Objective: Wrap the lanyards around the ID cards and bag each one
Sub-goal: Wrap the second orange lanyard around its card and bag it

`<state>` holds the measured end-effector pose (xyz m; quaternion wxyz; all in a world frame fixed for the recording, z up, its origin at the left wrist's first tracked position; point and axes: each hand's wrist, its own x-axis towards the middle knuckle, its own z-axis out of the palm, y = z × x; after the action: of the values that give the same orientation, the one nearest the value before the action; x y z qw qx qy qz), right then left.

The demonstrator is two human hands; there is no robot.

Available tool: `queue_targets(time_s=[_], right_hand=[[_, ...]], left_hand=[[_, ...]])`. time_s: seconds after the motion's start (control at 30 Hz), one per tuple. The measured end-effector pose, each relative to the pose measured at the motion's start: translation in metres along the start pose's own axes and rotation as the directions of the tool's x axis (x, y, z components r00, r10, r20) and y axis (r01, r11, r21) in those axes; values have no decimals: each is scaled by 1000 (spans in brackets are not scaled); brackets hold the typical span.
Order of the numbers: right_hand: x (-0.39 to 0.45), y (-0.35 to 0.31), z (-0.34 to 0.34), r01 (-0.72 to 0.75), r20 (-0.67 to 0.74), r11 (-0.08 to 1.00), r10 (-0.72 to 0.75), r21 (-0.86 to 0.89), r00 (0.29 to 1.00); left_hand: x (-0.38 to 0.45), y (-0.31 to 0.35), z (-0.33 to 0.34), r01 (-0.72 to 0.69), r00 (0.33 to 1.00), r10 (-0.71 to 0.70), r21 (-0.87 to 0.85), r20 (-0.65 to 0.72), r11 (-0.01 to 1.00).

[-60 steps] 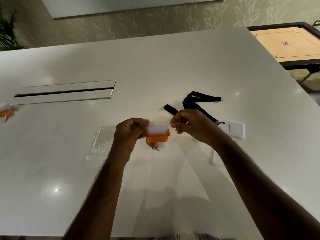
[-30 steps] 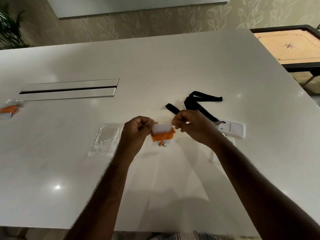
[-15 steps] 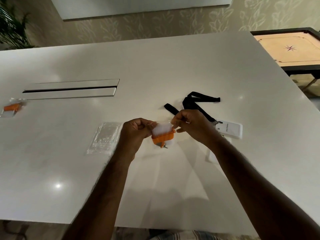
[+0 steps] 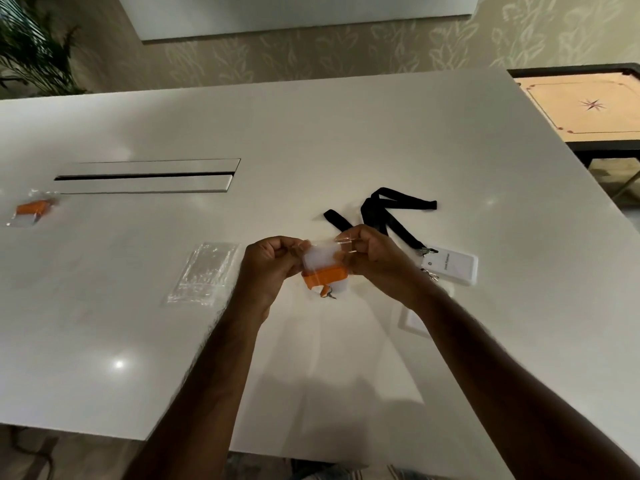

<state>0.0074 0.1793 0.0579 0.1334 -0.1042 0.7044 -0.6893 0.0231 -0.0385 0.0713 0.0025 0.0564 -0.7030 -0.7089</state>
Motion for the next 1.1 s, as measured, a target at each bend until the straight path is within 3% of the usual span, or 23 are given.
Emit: queue_targets(time_s=[0.13, 0.63, 0.87, 1.1], right_hand=[[-1, 12, 1, -18, 9, 997, 19, -72, 1000], [16, 8, 35, 13, 4, 998, -13, 56, 1000], [53, 2, 90, 28, -8, 996, -28, 89, 1000], [106, -3, 176, 7, -12, 992, -5, 123, 1000]], left_hand=[[-2, -1, 5, 14, 999, -15, -33, -44, 999], [-21, -3, -29, 64, 990, -69, -41, -122, 997], [-9, -4, -85, 70, 989, -71, -15, -128, 997], [14, -2, -187, 69, 995, -69, 3, -78, 998]])
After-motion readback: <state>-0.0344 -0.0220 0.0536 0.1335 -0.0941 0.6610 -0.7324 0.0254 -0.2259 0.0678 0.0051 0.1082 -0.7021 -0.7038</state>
